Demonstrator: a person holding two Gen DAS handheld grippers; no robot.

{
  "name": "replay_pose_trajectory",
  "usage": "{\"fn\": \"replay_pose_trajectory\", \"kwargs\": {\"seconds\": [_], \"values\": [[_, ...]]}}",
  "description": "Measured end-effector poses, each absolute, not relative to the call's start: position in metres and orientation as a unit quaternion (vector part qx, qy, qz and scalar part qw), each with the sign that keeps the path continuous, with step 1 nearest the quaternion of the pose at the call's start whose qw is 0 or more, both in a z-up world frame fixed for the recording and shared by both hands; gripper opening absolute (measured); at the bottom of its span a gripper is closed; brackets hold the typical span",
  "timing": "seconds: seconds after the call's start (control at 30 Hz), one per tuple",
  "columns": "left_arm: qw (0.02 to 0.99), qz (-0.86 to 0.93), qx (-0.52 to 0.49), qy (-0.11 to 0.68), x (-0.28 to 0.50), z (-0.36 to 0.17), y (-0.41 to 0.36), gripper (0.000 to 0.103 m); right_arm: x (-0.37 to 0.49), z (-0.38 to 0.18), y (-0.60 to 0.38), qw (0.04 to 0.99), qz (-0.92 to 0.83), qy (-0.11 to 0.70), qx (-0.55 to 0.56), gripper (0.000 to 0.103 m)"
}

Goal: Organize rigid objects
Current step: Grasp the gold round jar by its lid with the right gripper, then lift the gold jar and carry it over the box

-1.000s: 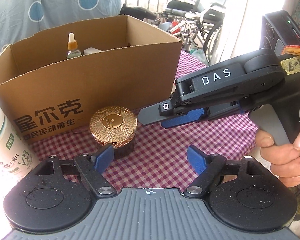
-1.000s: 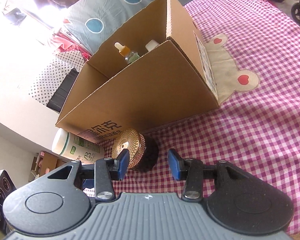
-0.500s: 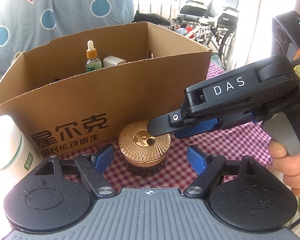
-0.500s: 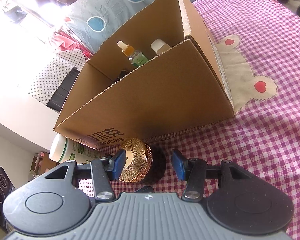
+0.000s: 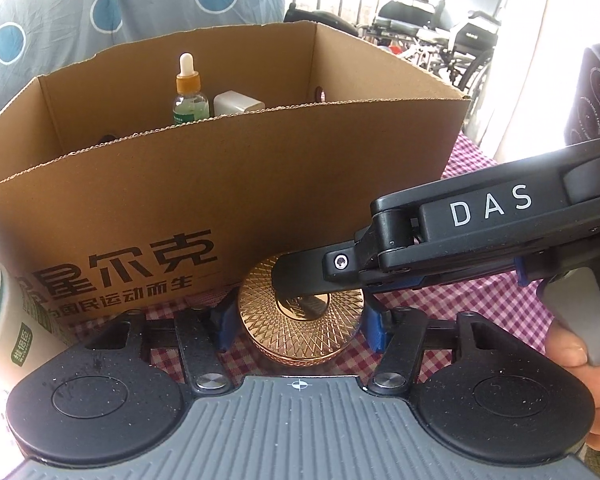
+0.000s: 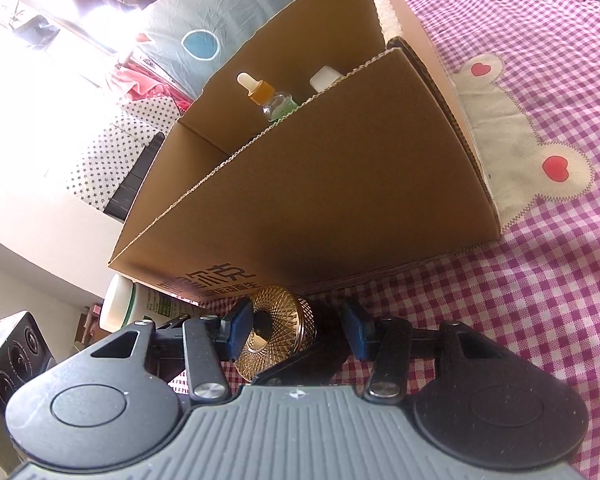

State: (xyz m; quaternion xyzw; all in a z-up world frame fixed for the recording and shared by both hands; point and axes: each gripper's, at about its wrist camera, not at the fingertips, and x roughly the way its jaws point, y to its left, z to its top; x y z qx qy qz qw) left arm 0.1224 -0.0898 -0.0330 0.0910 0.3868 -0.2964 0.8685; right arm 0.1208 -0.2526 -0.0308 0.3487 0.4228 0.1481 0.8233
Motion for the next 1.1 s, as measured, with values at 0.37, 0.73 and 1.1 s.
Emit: {"fn": "replay_pose_trajectory", "kwargs": {"seconds": [0.37,0.73,1.1], "values": [[0.871,-0.296,0.086,0.383,0.109,-0.023,-0.088,0.058,0.105,-0.018,-0.253,0.831,0.143,0.418,0.338,0.049],[0.890,-0.294,0.082,0.340,0.078,0.012,-0.075,0.058,0.075,0.024,-0.240,0.857,0.155,0.379,0.313,0.049],[0.913,-0.280,0.081,0.284,0.069,0.060,-0.065,0.058,0.063,0.081,-0.225,0.887,0.182,0.320,0.277,0.049]]}}
